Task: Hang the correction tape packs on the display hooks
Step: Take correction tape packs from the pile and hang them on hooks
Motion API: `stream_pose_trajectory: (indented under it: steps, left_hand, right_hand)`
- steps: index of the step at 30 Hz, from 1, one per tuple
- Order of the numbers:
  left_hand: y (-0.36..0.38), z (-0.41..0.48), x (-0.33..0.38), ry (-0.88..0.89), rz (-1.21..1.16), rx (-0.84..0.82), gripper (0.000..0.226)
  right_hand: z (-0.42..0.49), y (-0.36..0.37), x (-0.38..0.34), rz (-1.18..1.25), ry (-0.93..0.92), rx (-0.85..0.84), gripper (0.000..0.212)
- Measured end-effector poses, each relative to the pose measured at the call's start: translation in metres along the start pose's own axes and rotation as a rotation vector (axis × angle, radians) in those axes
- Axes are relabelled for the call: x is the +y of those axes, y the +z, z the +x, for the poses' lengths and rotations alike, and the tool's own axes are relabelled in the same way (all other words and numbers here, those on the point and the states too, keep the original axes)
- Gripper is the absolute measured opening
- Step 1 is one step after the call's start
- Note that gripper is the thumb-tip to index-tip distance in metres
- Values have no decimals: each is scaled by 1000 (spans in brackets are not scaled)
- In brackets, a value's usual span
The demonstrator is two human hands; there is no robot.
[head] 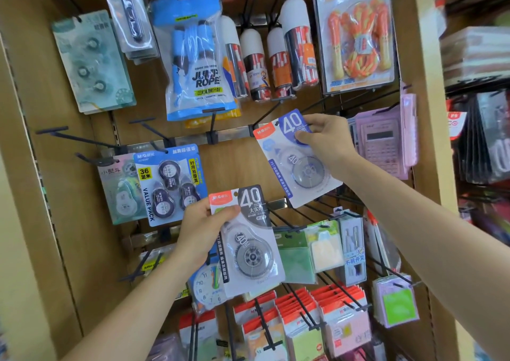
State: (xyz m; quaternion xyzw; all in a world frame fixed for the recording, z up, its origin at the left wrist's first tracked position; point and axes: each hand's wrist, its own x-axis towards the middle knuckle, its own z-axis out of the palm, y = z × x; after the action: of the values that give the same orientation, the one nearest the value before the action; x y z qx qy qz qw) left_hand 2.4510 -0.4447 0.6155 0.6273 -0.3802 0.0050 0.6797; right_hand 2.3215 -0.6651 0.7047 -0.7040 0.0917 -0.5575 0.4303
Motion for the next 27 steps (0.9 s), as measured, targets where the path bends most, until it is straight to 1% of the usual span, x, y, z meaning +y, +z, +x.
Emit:
stream_pose_trajectory:
  steps: [4, 6, 8, 11, 14, 18, 21, 22, 24, 26, 27]
  left_hand:
    - [0, -1, 0, 3, -1, -11, 8]
    - [-1, 0, -1, 6, 6, -16, 7]
    - [-1, 0, -2, 8, -2, -21, 7]
    - [-1, 1, -4, 16, -5, -19, 9]
    - [-1, 2, -5, 23, 13, -7, 11]
    - [-2, 2, -7, 32, 44, -2, 11]
    - [-2, 2, -9, 48, 57, 1, 12]
    - [-3, 3, -9, 48, 60, 1, 12]
    - [-4, 4, -9, 51, 56, 1, 12]
    - [-5, 5, -9, 56, 48, -15, 13]
    - [-5, 5, -9, 59, 44, -22, 14]
  right_hand:
    - [10, 8, 9, -84, 7, 7, 40]
    - [15, 16, 13, -122, -32, -4, 37]
    - [24, 26, 21, -132, -23, -35, 35]
    - [44, 40, 37, -146, 58, -50, 29]
    - [64, 56, 54, -71, 165, -64, 20]
    - [84, 78, 74, -44, 259, -57, 21]
    - [87, 87, 79, -52, 289, -52, 20]
    - [84, 86, 79, -61, 281, -56, 23]
    - [75, 82, 80, -78, 208, -22, 32]
    - [59, 74, 79, -85, 120, 55, 34]
    - [49, 70, 77, -86, 91, 84, 32]
